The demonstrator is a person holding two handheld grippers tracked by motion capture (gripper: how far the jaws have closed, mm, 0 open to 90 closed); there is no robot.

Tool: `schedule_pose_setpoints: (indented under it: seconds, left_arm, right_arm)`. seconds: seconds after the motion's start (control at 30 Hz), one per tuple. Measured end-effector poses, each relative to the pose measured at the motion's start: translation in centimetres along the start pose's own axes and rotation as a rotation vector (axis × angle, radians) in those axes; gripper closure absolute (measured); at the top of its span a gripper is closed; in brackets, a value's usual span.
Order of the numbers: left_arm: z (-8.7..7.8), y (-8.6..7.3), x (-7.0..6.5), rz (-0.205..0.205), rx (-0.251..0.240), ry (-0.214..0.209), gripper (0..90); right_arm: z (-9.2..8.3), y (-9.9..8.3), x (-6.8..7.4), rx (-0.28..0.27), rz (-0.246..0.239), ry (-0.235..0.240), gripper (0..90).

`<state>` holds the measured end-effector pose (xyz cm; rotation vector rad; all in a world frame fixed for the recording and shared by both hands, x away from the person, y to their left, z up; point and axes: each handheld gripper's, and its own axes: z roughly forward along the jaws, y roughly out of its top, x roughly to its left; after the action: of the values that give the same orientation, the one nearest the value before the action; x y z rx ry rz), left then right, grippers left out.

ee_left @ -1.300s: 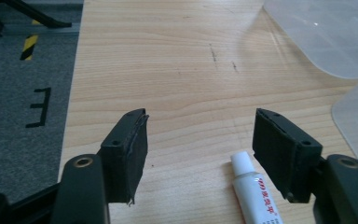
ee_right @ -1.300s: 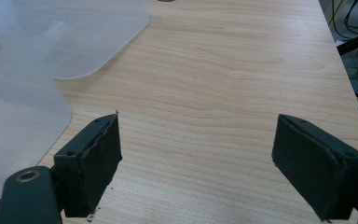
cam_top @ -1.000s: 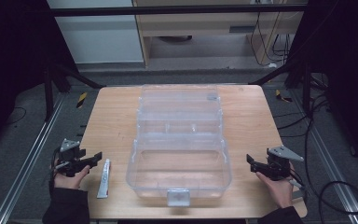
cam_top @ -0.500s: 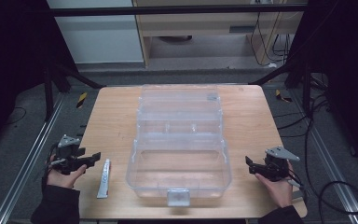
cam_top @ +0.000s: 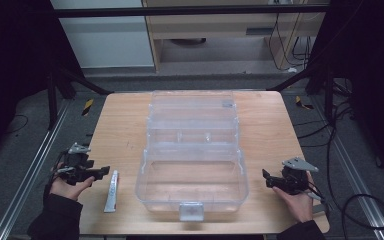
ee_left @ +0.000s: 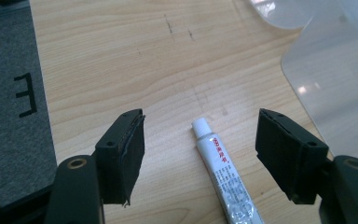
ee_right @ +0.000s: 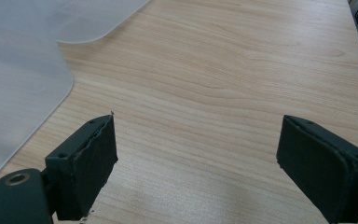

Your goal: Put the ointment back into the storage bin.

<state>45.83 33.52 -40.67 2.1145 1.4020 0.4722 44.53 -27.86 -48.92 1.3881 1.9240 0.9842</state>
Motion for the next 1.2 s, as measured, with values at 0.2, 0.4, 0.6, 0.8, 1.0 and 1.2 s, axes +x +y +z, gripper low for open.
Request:
schedule_pose_setpoints:
  seconds: [0.2,0.4,0.6,0.8,1.0,1.2]
  left_arm:
    - [0.2,0.0,-0.4,-0.001,0.022,-0.005,33.0]
    - [0.7,-0.2,-0.6,-0.005,0.062,-0.006,34.9]
    - [1.3,-0.4,-1.0,-0.004,0.117,-0.017,37.2]
    - [2.0,-0.7,-1.2,0.003,0.148,-0.03,38.2]
    - [2.9,-1.0,-1.5,-0.017,0.169,-0.046,40.5]
    - [3.7,-1.1,-1.7,-0.02,0.191,-0.047,41.7]
  right_arm:
    - [0.1,-0.1,0.1,0.013,-0.014,0.002,12.4]
    - [0.1,-0.1,0.1,0.023,-0.024,0.005,12.8]
    - [0.1,-0.1,0.1,0.027,-0.028,0.007,13.4]
    - [0.2,-0.1,0.1,0.037,-0.036,0.011,13.4]
    - [0.3,-0.2,0.2,0.051,-0.037,0.016,13.7]
    - [0.4,-0.2,0.3,0.061,-0.048,0.021,14.3]
